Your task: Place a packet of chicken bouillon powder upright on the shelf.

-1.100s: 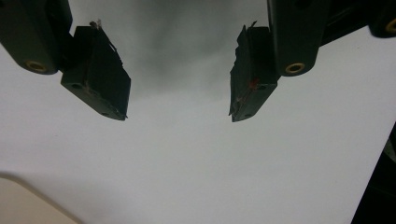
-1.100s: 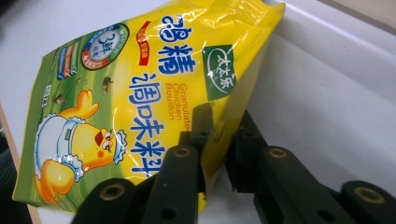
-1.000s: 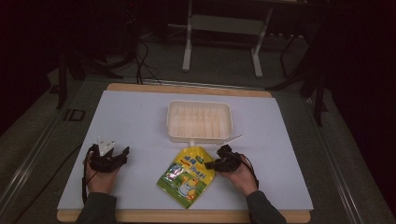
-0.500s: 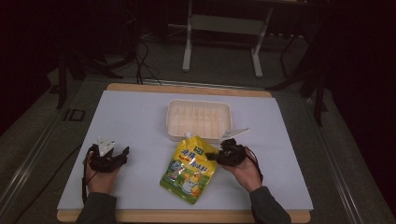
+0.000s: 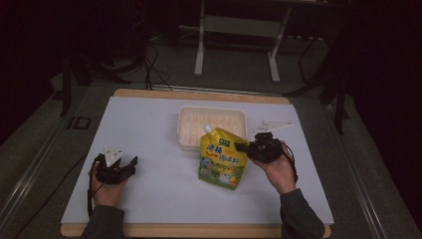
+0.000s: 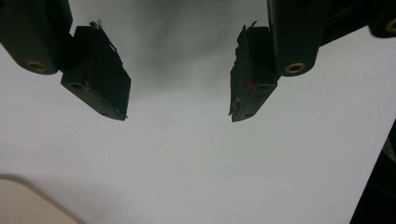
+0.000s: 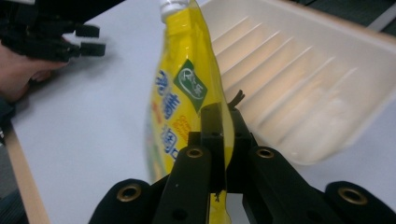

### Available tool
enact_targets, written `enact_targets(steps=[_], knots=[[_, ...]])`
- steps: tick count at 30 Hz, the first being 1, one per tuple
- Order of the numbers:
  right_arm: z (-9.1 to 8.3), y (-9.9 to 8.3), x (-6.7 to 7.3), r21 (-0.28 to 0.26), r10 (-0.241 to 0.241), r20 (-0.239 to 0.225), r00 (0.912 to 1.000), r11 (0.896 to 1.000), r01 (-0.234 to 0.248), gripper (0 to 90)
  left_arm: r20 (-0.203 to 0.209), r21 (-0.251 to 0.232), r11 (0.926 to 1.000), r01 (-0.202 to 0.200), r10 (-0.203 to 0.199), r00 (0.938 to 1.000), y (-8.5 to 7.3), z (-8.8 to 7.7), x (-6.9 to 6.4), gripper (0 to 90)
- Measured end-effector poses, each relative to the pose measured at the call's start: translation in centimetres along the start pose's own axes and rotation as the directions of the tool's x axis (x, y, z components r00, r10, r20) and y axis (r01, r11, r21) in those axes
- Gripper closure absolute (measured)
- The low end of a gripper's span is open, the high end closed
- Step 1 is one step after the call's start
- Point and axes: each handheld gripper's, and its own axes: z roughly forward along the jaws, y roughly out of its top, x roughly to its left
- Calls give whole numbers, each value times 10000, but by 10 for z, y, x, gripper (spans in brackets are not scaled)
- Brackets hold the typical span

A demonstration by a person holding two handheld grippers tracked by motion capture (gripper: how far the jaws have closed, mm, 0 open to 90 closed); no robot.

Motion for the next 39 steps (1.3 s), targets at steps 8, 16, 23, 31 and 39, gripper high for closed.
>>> enact_targets(steps=[8, 16, 23, 31, 39], knots=[[-13, -7, -3, 458, -130, -649, 9978, 9988, 160, 896, -24, 38, 10000, -46, 47, 10000, 0, 0, 0, 379], [-13, -12, -8, 1034, -21, -1357, 9907, 9945, 162, 872, -34, 18, 10000, -23, 23, 10000, 0, 0, -1, 378], [1, -20, -10, 1303, 115, -1348, 9908, 9915, 62, 871, -9, -5, 10000, 6, -6, 10000, 0, 0, 0, 379], [2, -27, -12, 684, 864, -1254, 9883, 9946, -783, 895, -31, 17, 10000, -45, 45, 10000, 0, 0, 0, 378], [-1, -34, -5, 83, 1350, -1554, 9786, 9908, -1354, 900, -32, 18, 10000, -45, 45, 10000, 0, 0, -1, 378]])
